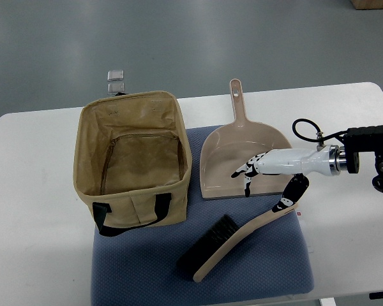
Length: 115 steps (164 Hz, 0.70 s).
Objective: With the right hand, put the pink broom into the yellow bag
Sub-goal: 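Lower the right hand onto the beige brush handle and close fingers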
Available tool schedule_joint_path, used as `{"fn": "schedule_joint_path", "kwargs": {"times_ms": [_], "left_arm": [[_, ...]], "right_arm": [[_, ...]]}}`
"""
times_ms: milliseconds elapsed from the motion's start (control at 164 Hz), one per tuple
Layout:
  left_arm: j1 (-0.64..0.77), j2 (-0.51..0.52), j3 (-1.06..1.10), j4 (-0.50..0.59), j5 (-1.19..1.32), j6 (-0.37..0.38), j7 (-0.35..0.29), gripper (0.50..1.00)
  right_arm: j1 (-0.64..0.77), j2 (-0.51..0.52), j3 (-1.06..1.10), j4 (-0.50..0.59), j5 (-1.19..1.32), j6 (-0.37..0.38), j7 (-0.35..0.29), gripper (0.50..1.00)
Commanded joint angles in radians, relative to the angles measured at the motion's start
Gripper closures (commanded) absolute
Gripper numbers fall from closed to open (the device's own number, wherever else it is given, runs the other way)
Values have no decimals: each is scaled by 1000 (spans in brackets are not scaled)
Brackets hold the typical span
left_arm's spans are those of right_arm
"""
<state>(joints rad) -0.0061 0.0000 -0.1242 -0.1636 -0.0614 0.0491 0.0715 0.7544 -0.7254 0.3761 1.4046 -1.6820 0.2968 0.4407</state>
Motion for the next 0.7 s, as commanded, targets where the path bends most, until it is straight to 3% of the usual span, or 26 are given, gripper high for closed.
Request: {"fn": "schedule_joint_path", "kwargs": {"times_ms": [0, 519, 696], "left_arm": [[0, 0, 0, -1, 0, 0, 1, 500], [0, 0, 0, -1, 0, 0, 1, 500], [0, 0, 0, -1, 0, 0, 1, 500]], "right_arm": [[-30, 9, -2, 31, -31, -1, -2, 572], [-72, 40, -3, 34, -128, -70, -4, 572], [-79, 43, -2, 23, -145, -107, -39, 574]]}}
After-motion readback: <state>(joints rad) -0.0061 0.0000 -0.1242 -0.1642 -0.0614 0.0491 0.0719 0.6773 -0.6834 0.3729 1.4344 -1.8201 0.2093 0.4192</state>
